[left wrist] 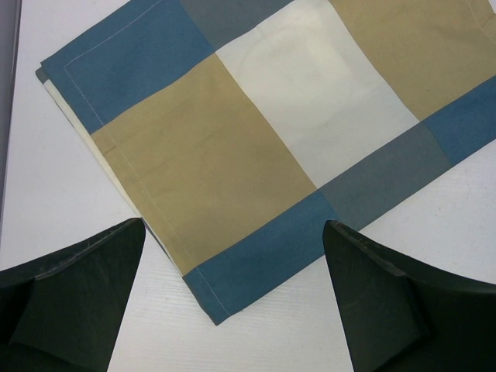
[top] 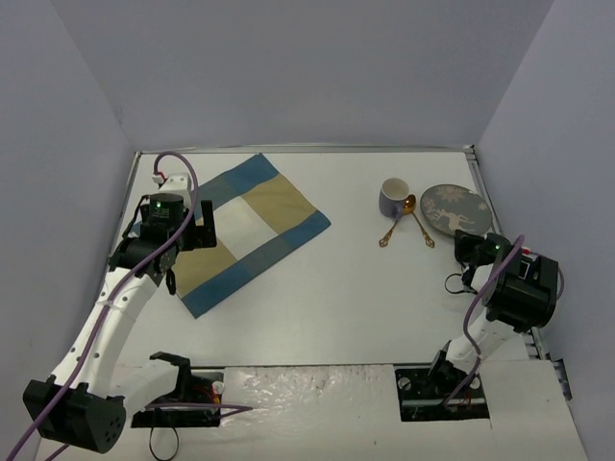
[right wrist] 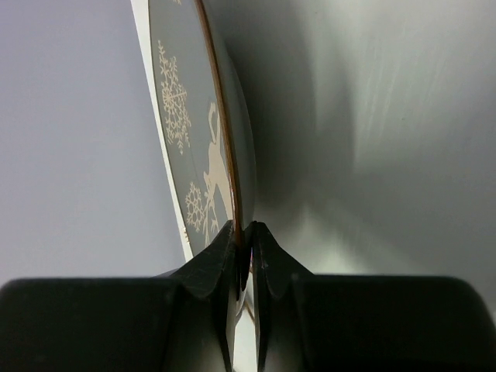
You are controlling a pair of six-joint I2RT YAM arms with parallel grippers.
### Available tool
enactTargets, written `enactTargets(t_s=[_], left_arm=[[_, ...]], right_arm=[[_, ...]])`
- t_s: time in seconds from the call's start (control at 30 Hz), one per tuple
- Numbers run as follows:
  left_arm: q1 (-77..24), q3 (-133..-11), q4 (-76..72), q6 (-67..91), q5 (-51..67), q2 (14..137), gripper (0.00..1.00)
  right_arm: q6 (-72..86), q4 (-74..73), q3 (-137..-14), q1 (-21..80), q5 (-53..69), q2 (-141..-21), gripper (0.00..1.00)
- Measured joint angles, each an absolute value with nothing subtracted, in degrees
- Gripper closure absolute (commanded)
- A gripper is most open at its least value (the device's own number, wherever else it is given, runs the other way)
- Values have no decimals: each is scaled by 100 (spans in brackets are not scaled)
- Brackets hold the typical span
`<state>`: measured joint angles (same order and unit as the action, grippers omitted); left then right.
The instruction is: Set the dinner table for one person
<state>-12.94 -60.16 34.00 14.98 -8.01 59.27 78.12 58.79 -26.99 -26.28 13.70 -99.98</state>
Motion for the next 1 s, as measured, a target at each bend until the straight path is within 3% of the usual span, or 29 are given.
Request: enactTargets(t_s=[0.67, 1.0], left_arm=[[-1219, -6016, 3395, 1533, -753, 5933, 3], [-1130, -6016, 3395, 1570, -729, 6001, 3]], right_arm=[[7793, 5079, -3261, -2585, 1664, -8530, 100], [7502, 4569, -4381, -1247, 2155, -8519, 100]])
